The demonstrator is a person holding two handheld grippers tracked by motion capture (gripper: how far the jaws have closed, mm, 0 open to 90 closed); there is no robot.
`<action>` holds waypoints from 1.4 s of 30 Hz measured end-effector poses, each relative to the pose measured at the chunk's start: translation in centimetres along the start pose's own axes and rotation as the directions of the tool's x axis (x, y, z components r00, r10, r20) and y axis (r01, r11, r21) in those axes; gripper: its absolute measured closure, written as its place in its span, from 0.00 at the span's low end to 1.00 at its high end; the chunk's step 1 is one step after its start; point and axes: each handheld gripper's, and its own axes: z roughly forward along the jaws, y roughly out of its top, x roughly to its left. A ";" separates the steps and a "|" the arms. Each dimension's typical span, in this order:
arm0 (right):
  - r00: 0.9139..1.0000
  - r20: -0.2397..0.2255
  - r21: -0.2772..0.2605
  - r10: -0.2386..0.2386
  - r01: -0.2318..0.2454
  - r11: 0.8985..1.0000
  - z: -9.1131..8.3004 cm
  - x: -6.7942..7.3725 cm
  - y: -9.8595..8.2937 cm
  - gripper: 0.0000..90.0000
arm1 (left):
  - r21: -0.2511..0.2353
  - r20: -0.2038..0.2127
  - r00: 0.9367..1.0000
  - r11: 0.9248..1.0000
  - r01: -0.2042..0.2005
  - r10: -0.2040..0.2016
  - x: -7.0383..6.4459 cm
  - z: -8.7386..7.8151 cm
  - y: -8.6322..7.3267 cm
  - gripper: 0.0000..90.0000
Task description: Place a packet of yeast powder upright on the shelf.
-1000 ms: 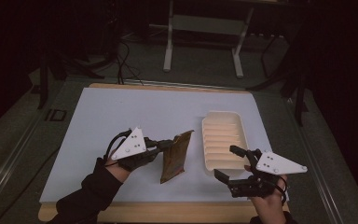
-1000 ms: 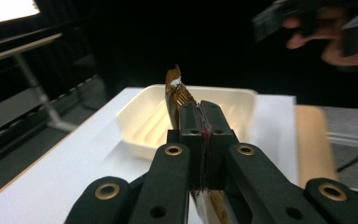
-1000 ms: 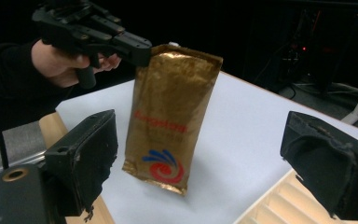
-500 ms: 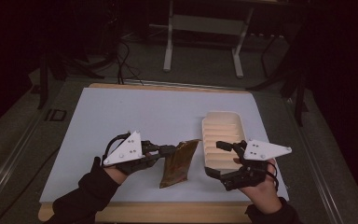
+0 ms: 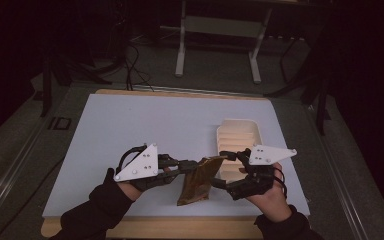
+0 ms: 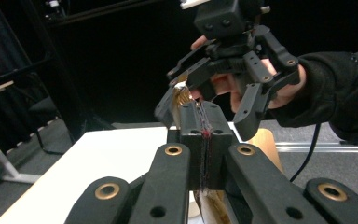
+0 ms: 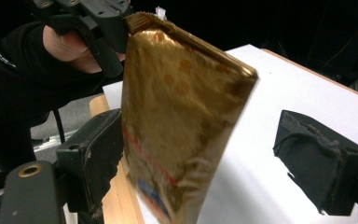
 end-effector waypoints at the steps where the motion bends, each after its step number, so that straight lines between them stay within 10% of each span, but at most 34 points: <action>1: 1.000 -0.010 0.005 -0.002 0.002 1.000 0.1 0.0 0.1 0.17 | 0.000 0.000 1.000 1.000 0.001 -0.001 -0.1 0.1 0.1 1.00; 23: 0.992 -0.129 0.091 -0.013 0.025 0.996 0.0 -0.6 -0.2 0.79 | -0.029 -0.041 0.997 0.997 0.066 -0.067 0.4 1.1 -0.6 1.00; 31: 0.989 -0.144 0.146 -0.025 0.046 0.988 0.2 -0.3 0.4 0.86 | -0.019 -0.030 0.994 0.995 0.101 -0.102 0.8 0.9 -1.1 0.96; 36: 0.989 -0.141 0.152 -0.045 0.067 0.986 0.2 -0.4 0.7 0.86 | -0.053 0.006 0.984 0.983 0.176 -0.176 1.3 0.7 -1.3 0.72; 42: 0.990 -0.123 0.153 -0.071 0.090 0.984 0.0 -0.5 1.3 0.87 | -0.090 -0.055 0.981 0.979 0.183 -0.188 1.0 0.3 -1.6 0.34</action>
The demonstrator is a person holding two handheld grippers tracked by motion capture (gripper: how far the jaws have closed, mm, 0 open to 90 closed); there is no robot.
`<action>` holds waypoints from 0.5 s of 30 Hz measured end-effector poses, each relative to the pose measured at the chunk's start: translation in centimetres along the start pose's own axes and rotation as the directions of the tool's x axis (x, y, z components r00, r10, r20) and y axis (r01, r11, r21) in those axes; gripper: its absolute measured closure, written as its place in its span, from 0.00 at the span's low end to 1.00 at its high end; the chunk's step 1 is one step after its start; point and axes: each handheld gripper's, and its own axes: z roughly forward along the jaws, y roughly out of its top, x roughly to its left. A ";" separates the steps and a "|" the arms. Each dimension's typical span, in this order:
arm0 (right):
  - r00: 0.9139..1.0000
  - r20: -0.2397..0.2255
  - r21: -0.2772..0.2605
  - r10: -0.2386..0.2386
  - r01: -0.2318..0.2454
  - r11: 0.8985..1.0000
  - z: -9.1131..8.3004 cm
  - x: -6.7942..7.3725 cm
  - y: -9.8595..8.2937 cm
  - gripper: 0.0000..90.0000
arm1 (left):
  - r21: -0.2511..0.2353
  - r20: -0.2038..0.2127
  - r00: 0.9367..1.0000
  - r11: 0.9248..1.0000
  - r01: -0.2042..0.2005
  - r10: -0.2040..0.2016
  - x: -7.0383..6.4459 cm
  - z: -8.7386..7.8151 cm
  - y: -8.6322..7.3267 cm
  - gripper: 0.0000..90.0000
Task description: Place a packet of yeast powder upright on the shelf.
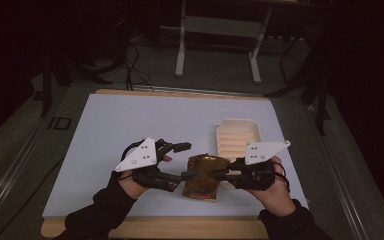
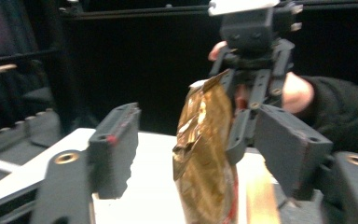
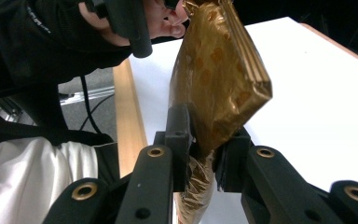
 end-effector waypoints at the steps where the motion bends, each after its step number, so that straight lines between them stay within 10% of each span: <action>1: 1.000 0.003 -0.001 0.001 -0.001 1.000 -0.1 -0.1 0.1 0.87 | -0.010 0.001 1.000 1.000 0.022 -0.022 0.1 -0.1 0.0 0.30; 3: 1.000 0.004 0.000 -0.007 0.007 1.000 -0.2 -0.2 0.3 0.87 | -0.007 -0.009 0.996 0.996 0.085 -0.085 0.4 -0.3 0.1 0.18; 15: 0.994 0.074 -0.059 -0.075 0.079 0.995 -1.9 -1.7 1.6 0.87 | 0.039 -0.073 0.987 0.989 0.144 -0.141 1.2 -1.5 -1.1 0.06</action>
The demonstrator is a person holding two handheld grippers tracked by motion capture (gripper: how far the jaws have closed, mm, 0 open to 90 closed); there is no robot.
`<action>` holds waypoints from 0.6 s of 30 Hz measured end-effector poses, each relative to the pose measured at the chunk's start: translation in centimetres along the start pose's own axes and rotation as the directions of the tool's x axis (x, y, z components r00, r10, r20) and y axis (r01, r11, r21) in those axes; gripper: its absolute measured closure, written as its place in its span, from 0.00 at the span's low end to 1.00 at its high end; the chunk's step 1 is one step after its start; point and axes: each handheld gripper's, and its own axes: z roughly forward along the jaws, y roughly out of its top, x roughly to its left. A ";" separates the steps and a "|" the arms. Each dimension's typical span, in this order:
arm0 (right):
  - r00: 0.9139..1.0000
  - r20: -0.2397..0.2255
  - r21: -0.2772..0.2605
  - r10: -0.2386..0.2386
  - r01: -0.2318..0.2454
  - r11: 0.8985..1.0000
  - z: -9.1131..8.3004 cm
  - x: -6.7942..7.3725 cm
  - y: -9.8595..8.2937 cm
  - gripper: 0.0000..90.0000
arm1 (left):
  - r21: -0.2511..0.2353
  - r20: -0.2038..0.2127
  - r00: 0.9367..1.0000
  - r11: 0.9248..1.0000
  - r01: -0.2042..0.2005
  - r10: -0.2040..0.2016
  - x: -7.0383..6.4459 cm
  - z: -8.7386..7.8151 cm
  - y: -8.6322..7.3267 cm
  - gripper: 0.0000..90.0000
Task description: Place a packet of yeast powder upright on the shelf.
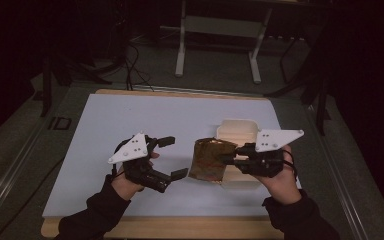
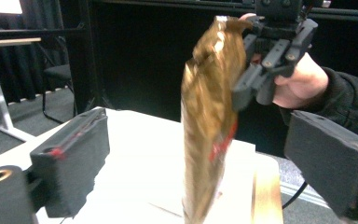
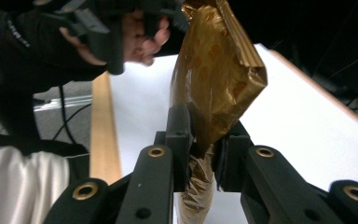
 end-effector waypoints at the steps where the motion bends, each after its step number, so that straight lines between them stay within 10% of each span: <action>1: 1.000 0.005 -0.004 -0.007 0.007 1.000 -0.2 -0.4 0.1 0.87 | 0.003 -0.005 1.000 1.000 0.004 -0.004 0.1 -0.1 -0.2 0.05; 18: 0.993 0.105 -0.017 -0.058 0.061 0.998 -3.8 -4.4 1.2 0.87 | 0.046 -0.062 0.994 0.995 0.094 -0.091 1.4 -2.6 -3.9 0.01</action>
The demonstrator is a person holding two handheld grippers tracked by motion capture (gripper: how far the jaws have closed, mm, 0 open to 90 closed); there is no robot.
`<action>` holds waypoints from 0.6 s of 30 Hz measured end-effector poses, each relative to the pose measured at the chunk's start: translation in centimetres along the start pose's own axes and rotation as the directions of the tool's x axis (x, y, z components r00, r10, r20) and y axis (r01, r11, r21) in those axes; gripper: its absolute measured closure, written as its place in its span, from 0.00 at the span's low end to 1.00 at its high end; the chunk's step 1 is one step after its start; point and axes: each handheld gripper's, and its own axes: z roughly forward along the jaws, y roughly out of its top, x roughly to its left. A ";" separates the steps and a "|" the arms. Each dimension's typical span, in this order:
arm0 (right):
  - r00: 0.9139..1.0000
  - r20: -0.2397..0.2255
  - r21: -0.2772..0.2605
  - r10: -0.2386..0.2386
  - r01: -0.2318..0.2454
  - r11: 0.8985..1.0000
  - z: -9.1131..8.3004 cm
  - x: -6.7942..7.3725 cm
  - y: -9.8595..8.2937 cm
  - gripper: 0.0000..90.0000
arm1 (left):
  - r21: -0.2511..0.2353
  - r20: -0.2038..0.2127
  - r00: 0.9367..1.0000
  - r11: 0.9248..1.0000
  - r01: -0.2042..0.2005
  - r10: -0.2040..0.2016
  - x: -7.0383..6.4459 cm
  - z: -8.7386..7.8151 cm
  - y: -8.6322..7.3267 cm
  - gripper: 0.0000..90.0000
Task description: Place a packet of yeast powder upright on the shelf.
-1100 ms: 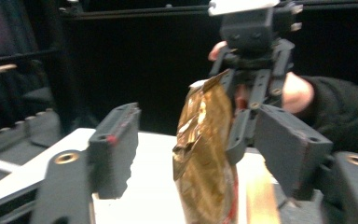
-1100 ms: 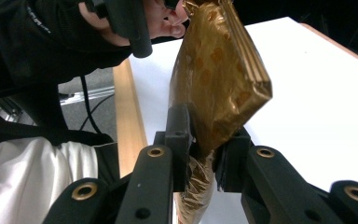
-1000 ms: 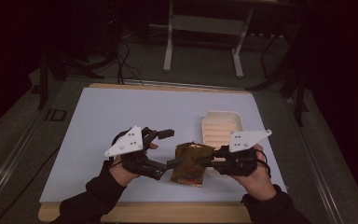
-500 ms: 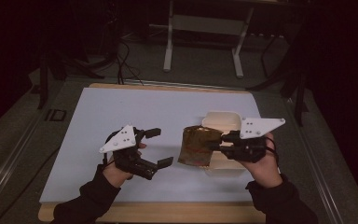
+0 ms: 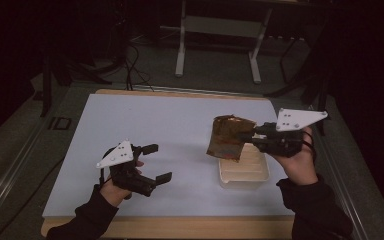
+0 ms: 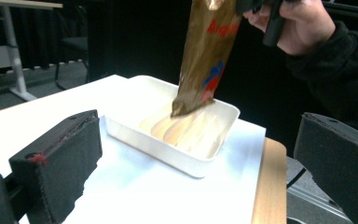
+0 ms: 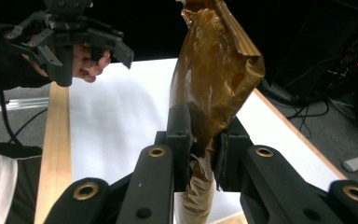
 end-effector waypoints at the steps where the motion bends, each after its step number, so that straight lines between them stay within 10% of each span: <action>1: 1.000 -0.011 -0.001 0.002 -0.002 1.000 -0.1 -0.4 -0.1 0.87 | 0.006 -0.006 1.000 1.000 -0.005 0.005 0.0 -0.1 -0.2 0.01; 18: 0.998 0.043 0.065 -0.043 0.040 0.997 0.0 -3.9 -4.0 0.88 | 0.003 -0.015 0.999 0.999 -0.034 0.034 0.4 -0.4 -3.2 0.02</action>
